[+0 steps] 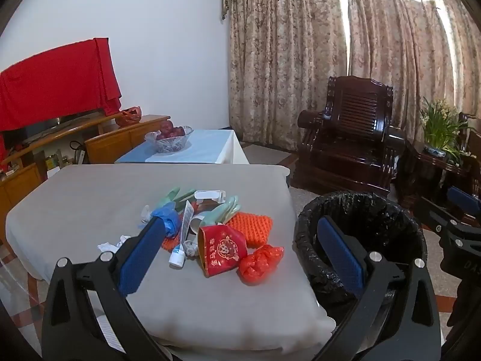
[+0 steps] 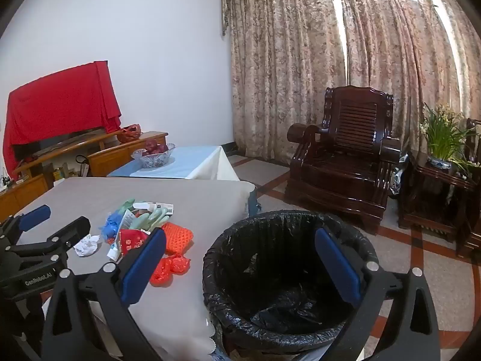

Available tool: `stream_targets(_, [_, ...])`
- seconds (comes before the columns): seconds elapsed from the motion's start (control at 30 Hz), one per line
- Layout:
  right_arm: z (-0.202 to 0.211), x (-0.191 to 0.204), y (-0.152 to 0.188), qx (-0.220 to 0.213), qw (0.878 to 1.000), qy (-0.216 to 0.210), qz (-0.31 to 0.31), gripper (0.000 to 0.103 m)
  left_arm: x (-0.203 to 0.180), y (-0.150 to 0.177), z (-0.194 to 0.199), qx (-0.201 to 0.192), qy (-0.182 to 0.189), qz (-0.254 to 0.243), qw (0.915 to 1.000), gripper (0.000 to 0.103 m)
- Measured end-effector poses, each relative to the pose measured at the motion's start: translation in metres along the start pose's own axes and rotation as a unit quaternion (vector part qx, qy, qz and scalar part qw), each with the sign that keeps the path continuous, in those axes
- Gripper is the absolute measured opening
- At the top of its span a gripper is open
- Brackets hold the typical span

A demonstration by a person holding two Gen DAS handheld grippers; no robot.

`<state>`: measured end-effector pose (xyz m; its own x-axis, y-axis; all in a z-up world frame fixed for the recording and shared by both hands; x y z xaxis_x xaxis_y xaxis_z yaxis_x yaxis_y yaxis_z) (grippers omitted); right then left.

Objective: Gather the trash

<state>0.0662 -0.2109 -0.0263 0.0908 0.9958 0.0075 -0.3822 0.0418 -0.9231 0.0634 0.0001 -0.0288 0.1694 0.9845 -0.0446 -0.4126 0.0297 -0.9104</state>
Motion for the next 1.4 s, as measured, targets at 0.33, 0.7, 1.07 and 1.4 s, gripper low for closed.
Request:
stream_targets(0.33, [0.000,0.000,0.000,0.000,1.000,0.001,0.001,0.097,0.009,0.001,0.003,0.000,-0.001,0.005,1.0000,0.098])
stream_targets(0.7, [-0.002,0.002,0.002,0.002,1.000,0.001,0.001,0.097,0.008,-0.004,0.001,-0.001,-0.004,0.008,1.0000,0.098])
stream_targets(1.07, [-0.002,0.002,0.002,0.002,1.000,0.000,0.000,0.097,0.008,-0.003,-0.001,0.002,-0.006,0.009,0.9999,0.098])
stream_targets(1.4, [-0.004,0.003,0.003,0.002,1.000,0.001,-0.001,0.097,0.011,-0.003,-0.003,0.001,-0.006,0.011,0.9999,0.098])
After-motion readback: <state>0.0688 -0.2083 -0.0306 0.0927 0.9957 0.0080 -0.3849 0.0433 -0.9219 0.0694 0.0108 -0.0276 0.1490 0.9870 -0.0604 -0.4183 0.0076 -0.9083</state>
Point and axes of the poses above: each gripper's, at about its wrist camera, not at the fingertips, and z roughly against the way its jaws point, x to its left, y to its underside, the point moved 7 cm from there along -z, roughly the way its jaws point, and after that the axes turned 10 degrees about y, right-handed, at the moved point
